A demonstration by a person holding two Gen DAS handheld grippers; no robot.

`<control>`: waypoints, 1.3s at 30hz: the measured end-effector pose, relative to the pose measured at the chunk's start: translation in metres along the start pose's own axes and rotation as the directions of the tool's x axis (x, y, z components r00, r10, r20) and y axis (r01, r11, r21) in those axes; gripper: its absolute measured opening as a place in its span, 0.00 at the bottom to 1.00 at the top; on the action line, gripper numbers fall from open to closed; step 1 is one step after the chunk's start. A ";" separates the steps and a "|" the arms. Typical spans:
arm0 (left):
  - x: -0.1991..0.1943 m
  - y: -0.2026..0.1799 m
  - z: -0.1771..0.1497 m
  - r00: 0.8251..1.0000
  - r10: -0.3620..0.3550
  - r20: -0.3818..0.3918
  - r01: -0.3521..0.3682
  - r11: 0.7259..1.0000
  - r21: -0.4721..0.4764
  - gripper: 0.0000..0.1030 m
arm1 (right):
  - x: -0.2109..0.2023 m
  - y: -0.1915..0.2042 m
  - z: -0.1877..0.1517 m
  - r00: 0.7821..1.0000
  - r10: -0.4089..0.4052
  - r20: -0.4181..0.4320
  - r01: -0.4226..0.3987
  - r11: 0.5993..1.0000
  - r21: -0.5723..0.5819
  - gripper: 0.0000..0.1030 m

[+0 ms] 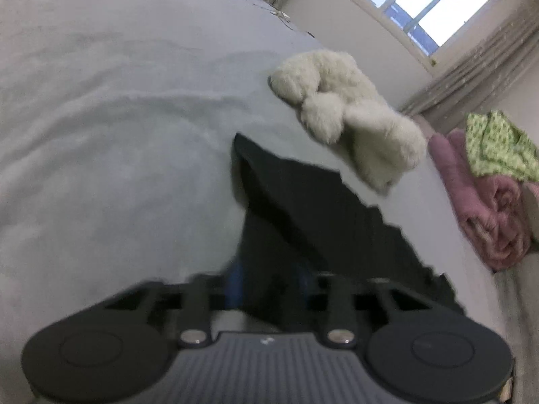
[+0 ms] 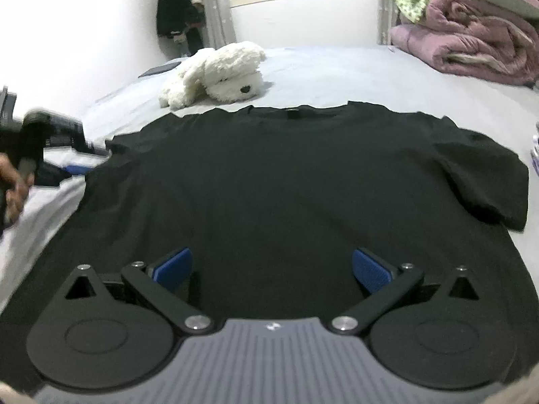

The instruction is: Fold clothes

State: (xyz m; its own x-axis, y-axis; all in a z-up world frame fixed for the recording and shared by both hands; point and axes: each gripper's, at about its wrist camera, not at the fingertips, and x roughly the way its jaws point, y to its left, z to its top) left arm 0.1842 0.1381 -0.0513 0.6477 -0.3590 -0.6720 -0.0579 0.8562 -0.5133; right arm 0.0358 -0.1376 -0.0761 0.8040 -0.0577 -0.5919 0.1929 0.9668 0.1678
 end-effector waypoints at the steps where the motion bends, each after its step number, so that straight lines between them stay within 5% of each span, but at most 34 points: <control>1: -0.002 0.001 -0.004 1.000 0.021 0.006 -0.021 1.000 -0.010 0.02 | -0.001 -0.001 0.001 1.000 0.001 0.001 -0.001 1.000 0.015 1.00; 10: -0.022 0.006 -0.014 0.993 0.112 0.047 -0.111 0.994 -0.020 0.07 | -0.011 -0.021 0.012 1.000 -0.003 0.026 0.001 0.994 0.112 1.00; 15: -0.053 -0.018 -0.019 0.985 0.095 0.146 -0.103 0.994 0.044 0.48 | -0.016 -0.039 0.020 0.998 -0.020 0.053 0.009 0.981 0.196 1.00; 21: -0.072 -0.051 -0.049 0.980 -0.052 0.190 0.018 0.984 0.175 0.68 | -0.021 -0.057 0.025 0.997 -0.053 0.057 0.038 0.970 0.241 1.00; 27: -0.062 -0.068 -0.090 0.984 -0.123 0.127 0.081 0.952 0.296 0.78 | -0.025 -0.068 0.024 0.995 -0.092 0.049 0.077 0.966 0.249 1.00; 33: -0.049 -0.077 -0.124 0.981 -0.152 0.117 0.079 0.876 0.476 0.83 | -0.028 -0.079 0.023 0.991 -0.129 0.040 0.115 0.959 0.258 1.00; 39: -0.036 -0.079 -0.136 0.985 -0.155 0.081 0.088 0.839 0.536 0.97 | -0.026 -0.090 0.019 0.983 -0.180 0.025 0.168 0.953 0.250 1.00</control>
State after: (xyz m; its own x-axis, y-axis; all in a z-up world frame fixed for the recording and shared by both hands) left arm 0.0619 0.0328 -0.0592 0.7084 -0.4557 -0.5390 0.4155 0.8865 -0.2035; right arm 0.0080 -0.2280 -0.0602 0.7698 -0.2368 -0.5928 0.4598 0.8498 0.2577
